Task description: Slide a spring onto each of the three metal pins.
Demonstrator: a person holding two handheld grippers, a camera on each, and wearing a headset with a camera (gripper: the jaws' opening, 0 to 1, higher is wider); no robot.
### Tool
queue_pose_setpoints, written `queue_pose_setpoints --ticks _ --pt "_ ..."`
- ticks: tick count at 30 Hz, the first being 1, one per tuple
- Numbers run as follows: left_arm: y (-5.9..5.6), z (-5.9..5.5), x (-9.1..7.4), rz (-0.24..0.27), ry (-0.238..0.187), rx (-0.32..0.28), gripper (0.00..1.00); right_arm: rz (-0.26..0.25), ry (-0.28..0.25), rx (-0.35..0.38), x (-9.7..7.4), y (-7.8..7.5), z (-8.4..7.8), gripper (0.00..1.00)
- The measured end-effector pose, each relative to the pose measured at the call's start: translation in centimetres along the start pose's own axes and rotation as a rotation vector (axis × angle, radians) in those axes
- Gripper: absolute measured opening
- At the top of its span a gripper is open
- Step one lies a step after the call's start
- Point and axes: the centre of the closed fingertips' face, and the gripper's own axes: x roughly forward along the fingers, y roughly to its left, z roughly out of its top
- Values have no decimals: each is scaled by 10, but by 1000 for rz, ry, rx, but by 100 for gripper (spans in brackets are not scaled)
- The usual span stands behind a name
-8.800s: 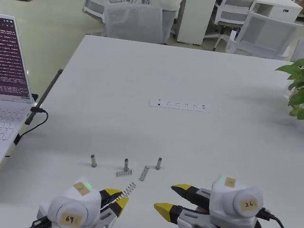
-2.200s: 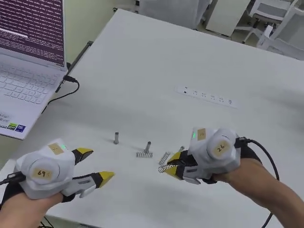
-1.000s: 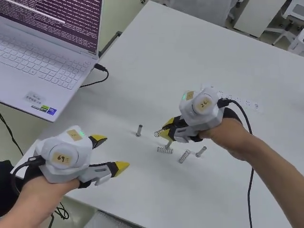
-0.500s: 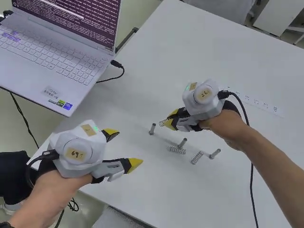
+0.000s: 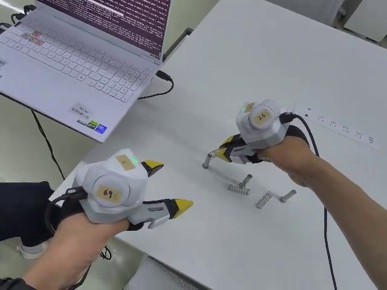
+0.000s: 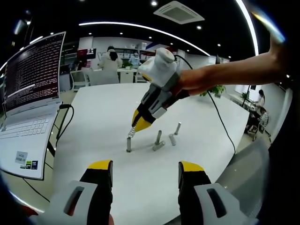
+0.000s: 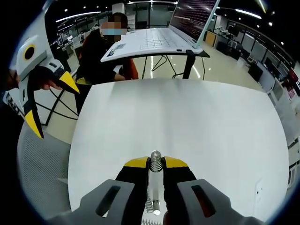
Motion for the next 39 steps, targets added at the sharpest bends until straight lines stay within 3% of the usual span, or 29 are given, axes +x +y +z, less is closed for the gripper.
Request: queue_pose_setpoints --ticks 21,39 --pt "3 -8 1 -7 17 -14 51 20 15 -12 17 -1 3 9" --pt "3 -6 4 -8 12 -20 51 40 22 -25 33 0 4 9"
